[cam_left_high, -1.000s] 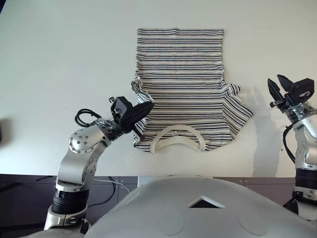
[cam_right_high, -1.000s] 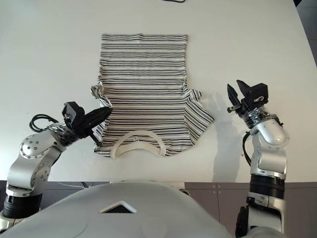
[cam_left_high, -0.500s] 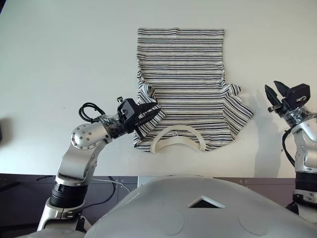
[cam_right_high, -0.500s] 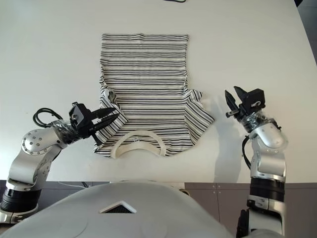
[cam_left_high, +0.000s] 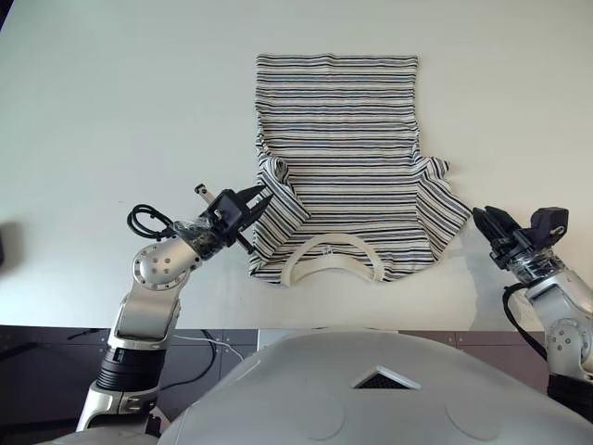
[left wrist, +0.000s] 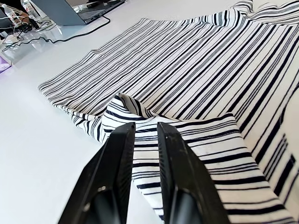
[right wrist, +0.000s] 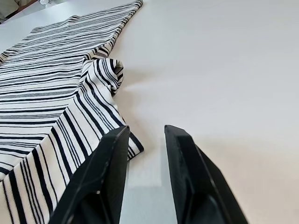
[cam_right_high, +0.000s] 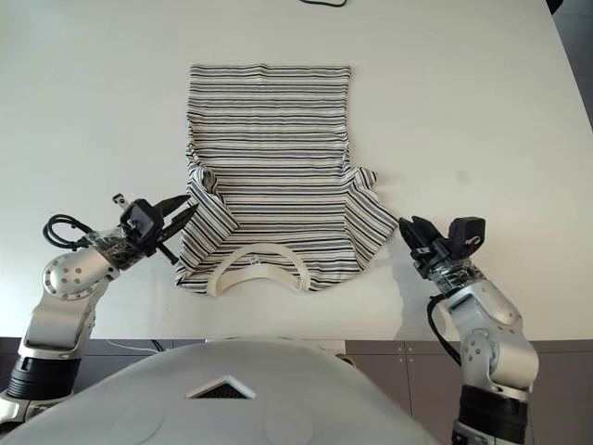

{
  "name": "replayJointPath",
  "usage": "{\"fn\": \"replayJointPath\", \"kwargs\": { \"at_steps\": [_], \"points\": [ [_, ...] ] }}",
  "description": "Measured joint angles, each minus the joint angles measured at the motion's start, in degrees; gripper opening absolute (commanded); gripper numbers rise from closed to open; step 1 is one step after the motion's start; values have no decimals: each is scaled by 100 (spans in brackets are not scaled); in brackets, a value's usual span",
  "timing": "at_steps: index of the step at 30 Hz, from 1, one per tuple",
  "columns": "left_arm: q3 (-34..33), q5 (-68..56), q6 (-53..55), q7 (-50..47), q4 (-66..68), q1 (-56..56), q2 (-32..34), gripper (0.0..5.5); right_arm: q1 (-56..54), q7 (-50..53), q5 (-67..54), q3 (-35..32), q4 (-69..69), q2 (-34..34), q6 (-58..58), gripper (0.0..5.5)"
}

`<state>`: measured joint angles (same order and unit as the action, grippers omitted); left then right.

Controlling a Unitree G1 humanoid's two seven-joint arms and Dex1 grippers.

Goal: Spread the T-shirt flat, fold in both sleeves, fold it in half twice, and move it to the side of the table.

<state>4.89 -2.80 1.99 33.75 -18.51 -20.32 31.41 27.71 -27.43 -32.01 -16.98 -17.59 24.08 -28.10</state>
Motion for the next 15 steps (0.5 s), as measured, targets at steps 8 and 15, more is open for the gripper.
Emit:
{"fn": "replayJointPath", "kwargs": {
  "at_steps": [8, 15],
  "points": [
    [136, 205, -113, -119, 33, -23, -61, 84, -158, 531, 35, 203, -215, -163, -483, 137],
    [170, 322, -118, -162, 32, -161, -66, 84, 15, 519, 11, 383, -538, -166, -674, 137]
  ]
}}
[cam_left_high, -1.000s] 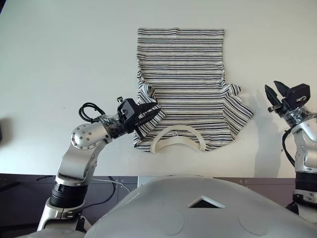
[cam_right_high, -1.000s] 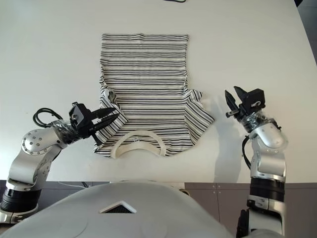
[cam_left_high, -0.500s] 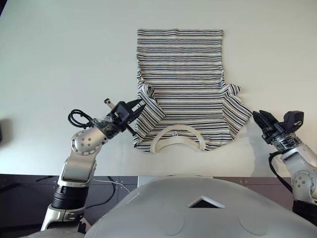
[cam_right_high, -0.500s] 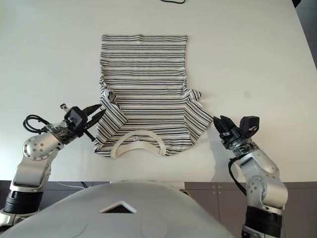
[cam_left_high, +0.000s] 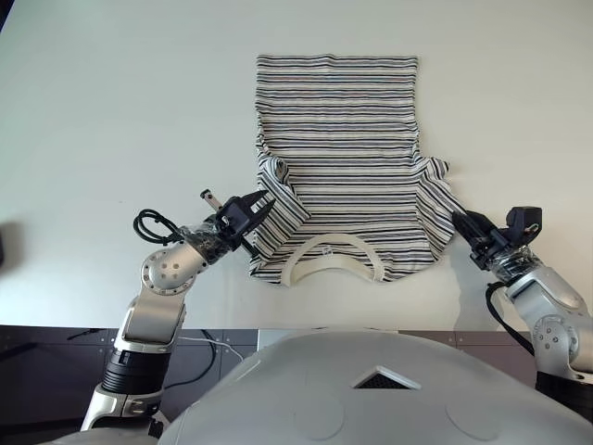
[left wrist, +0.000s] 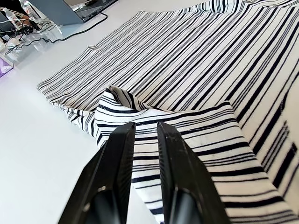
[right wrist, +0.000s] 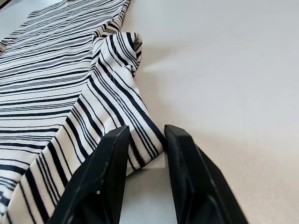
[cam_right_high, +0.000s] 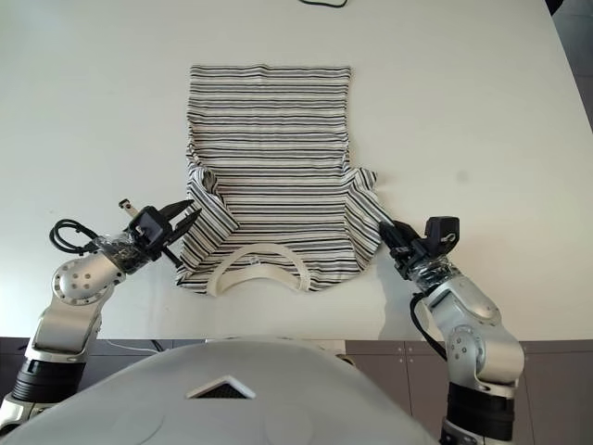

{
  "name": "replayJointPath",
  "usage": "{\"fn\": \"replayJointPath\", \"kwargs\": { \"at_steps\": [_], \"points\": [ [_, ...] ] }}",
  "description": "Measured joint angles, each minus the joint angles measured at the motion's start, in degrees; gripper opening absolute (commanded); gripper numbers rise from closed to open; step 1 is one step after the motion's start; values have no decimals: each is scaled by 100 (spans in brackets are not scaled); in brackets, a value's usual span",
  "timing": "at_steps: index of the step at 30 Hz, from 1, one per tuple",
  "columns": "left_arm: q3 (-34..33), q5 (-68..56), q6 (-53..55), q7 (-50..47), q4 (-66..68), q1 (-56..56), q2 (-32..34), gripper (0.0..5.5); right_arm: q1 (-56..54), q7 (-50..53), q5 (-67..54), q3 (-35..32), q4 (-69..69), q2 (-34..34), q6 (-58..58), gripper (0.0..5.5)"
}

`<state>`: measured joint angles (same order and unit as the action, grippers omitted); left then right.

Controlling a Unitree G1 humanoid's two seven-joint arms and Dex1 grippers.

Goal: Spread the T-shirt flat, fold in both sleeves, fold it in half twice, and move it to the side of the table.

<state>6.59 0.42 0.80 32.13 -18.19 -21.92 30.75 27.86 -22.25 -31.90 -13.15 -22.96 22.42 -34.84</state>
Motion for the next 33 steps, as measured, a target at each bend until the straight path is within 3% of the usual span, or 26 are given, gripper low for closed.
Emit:
{"fn": "replayJointPath", "kwargs": {
  "at_steps": [4, 11, 19, 26, 33],
  "points": [
    [5, 56, 0, -54, -4, -35, -21, 84, -9, 31, -110, -61, 4, -31, -80, 137],
    [51, 167, 1, -124, -3, -36, -62, 88, -52, 37, -35, -107, 113, -45, -27, 12],
    [98, 223, 1, -145, -3, -36, -107, 88, -69, -55, 403, 114, 154, 14, 357, 12],
    [99, 225, 2, -156, -3, -36, -111, 88, -416, -5, 392, -184, 170, 18, 391, 12],
    [114, 239, 3, -159, -3, -36, -115, 88, -315, -231, 373, 328, -798, 55, 391, 12]
  ]
}}
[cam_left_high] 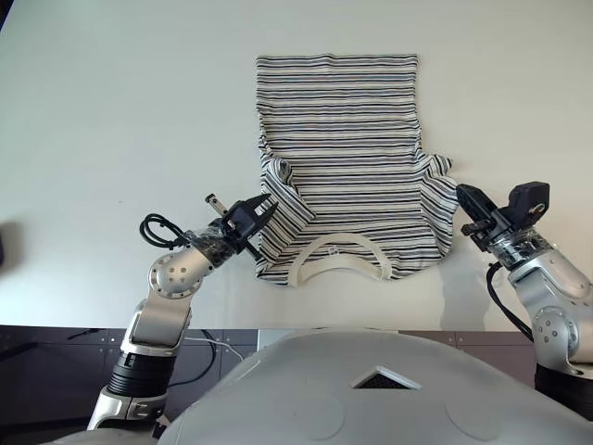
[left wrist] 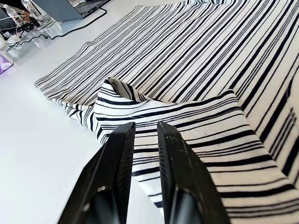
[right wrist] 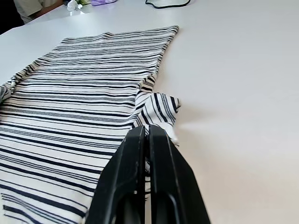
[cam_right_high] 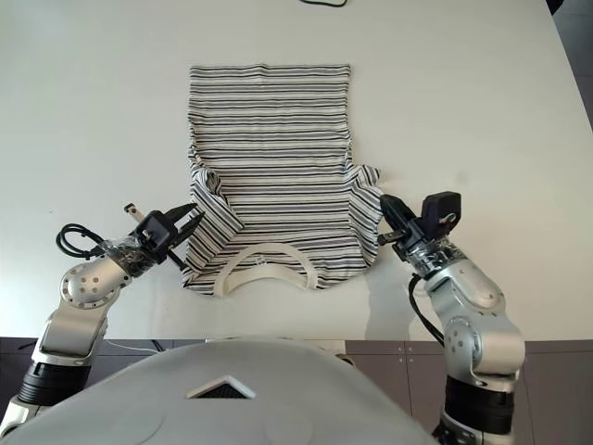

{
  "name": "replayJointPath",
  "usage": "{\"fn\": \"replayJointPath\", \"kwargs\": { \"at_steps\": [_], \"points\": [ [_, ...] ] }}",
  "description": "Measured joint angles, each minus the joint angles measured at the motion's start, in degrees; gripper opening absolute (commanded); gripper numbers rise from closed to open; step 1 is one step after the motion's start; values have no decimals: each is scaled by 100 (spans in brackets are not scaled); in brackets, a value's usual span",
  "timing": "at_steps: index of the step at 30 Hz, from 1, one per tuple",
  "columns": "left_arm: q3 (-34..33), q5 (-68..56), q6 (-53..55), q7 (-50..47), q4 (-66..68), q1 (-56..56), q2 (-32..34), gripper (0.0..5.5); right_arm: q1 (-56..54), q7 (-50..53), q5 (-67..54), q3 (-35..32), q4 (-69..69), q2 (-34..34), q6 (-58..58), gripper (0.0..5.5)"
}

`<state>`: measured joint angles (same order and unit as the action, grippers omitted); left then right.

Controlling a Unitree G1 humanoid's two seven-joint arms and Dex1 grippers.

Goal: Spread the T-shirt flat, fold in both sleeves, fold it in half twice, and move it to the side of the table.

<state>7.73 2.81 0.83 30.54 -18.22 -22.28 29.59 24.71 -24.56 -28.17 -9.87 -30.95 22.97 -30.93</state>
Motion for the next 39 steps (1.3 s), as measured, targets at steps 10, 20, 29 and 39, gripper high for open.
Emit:
{"fn": "replayJointPath", "kwargs": {
  "at_steps": [10, 20, 29, 39],
  "points": [
    [72, 11, 6, 11, 0, 63, 0, 88, 210, -517, 437, 976, -437, 288, 254, 12],
    [145, 10, 6, 127, 2, 223, 8, 88, -69, -565, 1030, 1659, -84, 327, 384, 12],
    [157, 75, 7, 172, 2, 226, 21, 88, 14, -824, 1131, 1745, 23, 577, 654, 72],
    [-145, 239, -695, 527, -68, 76, 783, 88, 112, -1246, 116, 191, -131, 1225, 582, 72]
  ]
}}
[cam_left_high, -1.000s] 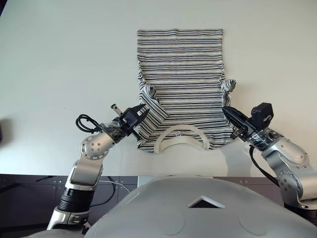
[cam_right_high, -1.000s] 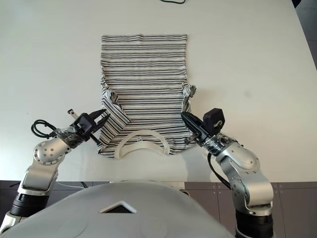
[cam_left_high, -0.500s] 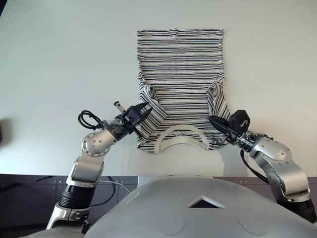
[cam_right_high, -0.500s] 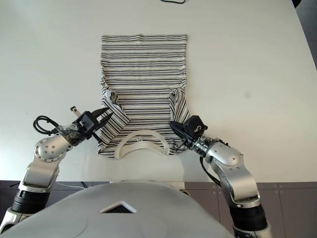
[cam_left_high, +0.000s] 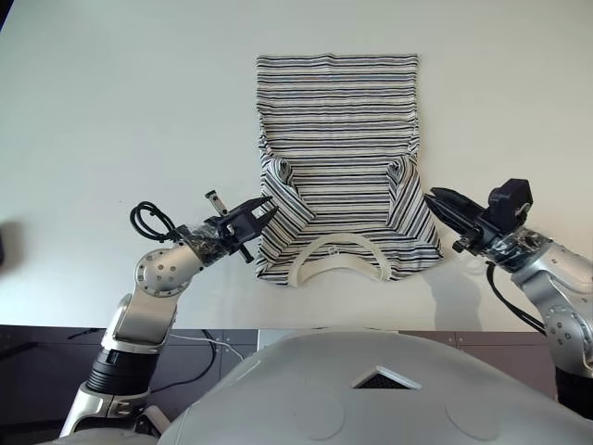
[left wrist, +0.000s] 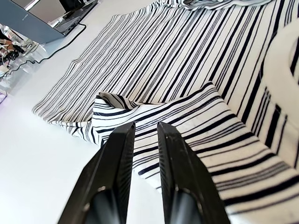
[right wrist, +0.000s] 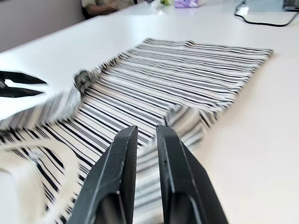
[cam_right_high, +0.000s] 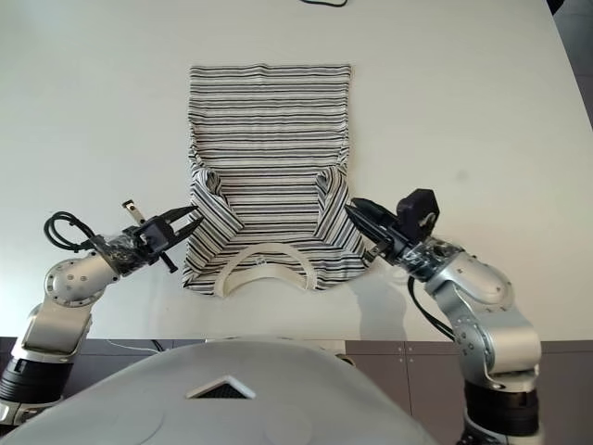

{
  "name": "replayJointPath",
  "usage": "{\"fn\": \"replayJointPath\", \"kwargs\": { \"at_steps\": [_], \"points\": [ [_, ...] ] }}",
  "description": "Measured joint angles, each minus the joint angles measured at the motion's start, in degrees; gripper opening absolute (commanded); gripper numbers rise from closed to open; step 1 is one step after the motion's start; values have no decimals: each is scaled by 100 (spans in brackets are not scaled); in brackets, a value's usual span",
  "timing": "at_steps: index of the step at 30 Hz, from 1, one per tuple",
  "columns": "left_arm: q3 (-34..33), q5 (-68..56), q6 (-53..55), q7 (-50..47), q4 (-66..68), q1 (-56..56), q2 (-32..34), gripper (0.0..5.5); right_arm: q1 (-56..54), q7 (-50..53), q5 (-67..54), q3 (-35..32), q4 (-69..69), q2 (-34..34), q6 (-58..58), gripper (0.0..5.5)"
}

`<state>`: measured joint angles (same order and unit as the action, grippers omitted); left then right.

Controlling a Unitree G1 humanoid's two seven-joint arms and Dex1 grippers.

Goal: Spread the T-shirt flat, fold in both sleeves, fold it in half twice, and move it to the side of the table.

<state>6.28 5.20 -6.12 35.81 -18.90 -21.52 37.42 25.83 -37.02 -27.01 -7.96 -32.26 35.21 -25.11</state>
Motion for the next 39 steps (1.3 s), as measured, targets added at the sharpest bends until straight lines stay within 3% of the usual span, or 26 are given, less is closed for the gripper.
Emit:
{"fn": "replayJointPath", "kwargs": {
  "at_steps": [4, 8, 15, 21, 39],
  "points": [
    [-505, -90, -1038, 360, 81, -398, 694, 134, 802, -604, 1005, -354, 447, 658, 1218, 76],
    [-515, 544, -2902, 520, 795, -1025, 1415, 194, 1044, -642, 1350, -440, 774, 637, 1744, 146],
    [-481, 1858, -4825, -348, 1941, -668, 1713, 194, 1050, -467, 1697, -365, 1038, 462, 2001, 146],
    [-79, 2769, -5217, -1095, 2219, -18, 1451, 194, 847, -342, 1795, -179, 1020, 333, 1965, 146],
    [567, 2925, -5297, -1677, 2194, 87, 1500, 194, 446, -309, 1959, 160, 1256, 280, 1983, 146]
  ]
}}
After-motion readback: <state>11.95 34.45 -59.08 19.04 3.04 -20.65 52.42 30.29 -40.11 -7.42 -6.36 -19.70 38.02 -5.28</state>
